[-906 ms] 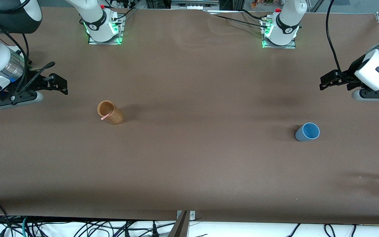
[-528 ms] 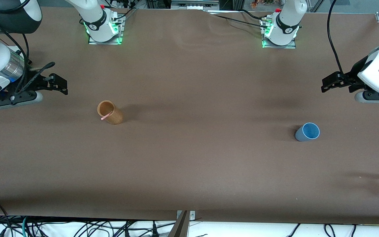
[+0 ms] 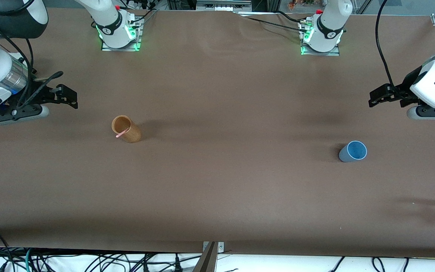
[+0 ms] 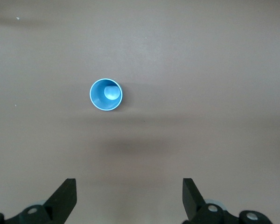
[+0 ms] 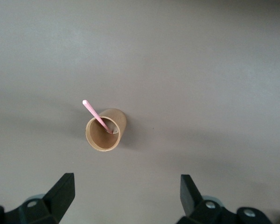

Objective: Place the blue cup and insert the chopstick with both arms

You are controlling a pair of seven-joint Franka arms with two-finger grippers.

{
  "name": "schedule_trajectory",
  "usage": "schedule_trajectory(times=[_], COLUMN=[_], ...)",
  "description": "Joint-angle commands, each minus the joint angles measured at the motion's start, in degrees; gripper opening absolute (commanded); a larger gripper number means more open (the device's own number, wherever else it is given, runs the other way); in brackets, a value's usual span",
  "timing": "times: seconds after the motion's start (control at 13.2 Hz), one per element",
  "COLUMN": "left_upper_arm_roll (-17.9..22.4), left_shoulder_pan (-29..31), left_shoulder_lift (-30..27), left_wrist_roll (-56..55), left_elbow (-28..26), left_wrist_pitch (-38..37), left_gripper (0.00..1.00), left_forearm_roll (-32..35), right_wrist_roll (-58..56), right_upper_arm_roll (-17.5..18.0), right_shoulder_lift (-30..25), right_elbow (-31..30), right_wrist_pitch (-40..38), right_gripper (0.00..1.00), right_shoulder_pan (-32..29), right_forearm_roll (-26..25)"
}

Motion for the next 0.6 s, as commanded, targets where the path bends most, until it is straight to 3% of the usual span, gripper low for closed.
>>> schedule_trajectory(times=[0.0,0.53], left_upper_arm_roll=[0.1,0.0], left_shoulder_pan=[0.4,0.3], left_shoulder_lift=[0.9,0.9], left_wrist_roll=[0.7,0.4], left_elbow=[1.8,1.8], left_wrist_pitch=[-0.3,-0.3], left_gripper=[1.00,1.00], left_forearm_roll=[-1.5,-1.6], right_wrist_roll=[0.7,0.4], right_upper_arm_roll=[0.3,0.4], right_shoulder_lift=[-1.8,-1.8], right_elbow=[-0.3,-0.3], right_wrist_pitch=[-1.1,-0.4], right_gripper=[1.00,1.00], right_shoulder_pan=[-0.3,-0.3], right_forearm_roll=[0.2,0.2])
